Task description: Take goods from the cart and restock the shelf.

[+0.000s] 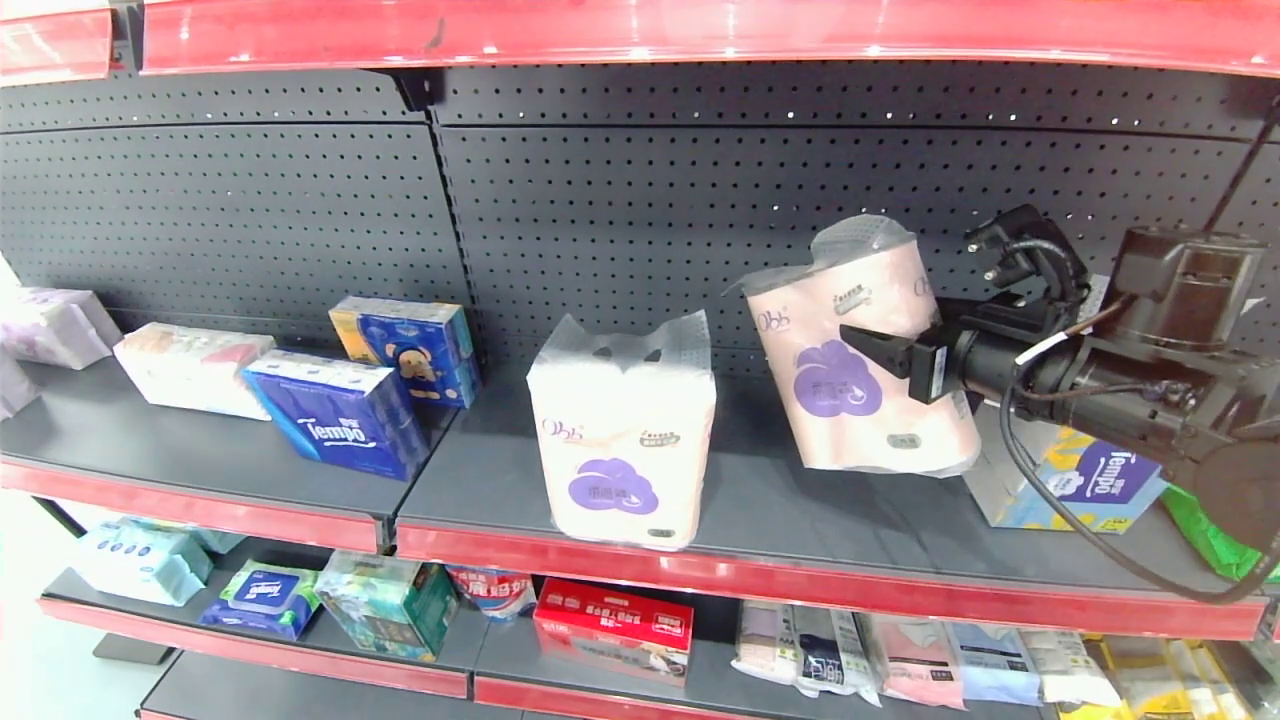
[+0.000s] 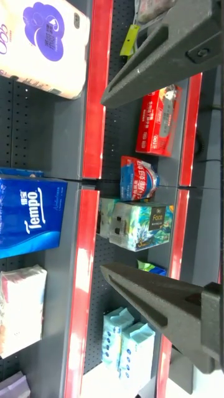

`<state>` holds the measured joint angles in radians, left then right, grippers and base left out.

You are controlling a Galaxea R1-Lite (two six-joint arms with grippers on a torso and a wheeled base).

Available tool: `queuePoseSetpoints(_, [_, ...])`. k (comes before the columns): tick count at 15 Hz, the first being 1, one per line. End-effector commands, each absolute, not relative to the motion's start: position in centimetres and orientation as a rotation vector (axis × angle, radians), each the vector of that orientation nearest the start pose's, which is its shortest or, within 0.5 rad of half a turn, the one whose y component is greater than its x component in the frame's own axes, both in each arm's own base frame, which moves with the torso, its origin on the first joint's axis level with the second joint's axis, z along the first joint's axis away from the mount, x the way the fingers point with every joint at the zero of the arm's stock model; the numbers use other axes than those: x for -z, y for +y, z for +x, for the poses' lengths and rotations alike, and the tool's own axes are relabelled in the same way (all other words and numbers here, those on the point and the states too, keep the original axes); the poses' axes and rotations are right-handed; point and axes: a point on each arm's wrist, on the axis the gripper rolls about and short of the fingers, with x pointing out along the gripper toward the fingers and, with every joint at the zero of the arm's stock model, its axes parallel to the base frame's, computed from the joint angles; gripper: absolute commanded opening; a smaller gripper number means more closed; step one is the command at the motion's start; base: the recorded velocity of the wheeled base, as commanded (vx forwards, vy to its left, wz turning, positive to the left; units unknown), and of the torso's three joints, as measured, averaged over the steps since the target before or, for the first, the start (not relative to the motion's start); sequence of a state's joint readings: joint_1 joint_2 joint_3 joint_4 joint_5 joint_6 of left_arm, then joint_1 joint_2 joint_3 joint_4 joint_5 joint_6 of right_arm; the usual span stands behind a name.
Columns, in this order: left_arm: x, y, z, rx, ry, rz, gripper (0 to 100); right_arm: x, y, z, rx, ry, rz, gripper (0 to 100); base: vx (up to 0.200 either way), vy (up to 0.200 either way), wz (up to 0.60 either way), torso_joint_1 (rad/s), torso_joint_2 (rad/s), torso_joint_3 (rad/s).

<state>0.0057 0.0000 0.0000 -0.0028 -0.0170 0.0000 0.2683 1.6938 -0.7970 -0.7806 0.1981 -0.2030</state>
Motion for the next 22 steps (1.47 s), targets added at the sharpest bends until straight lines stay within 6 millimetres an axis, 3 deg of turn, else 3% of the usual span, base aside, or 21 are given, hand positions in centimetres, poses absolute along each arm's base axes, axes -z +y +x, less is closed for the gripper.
queuePoseSetpoints(1, [-7.6,-0.1,-2.3,0.011,-0.003,0.000,100,-19.0,8.9,30.3,-0.481,0.091,-0.184,0,0.000,0.000,0.00,0.000,0.00,0.000])
queuePoseSetpoints(22, [-7.6,-0.1,-2.3,0.011,-0.003,0.000,100,-17.4,10.9,34.5,-0.512,0.044,-0.046,0,0.000,0.000,0.00,0.000,0.00,0.000])
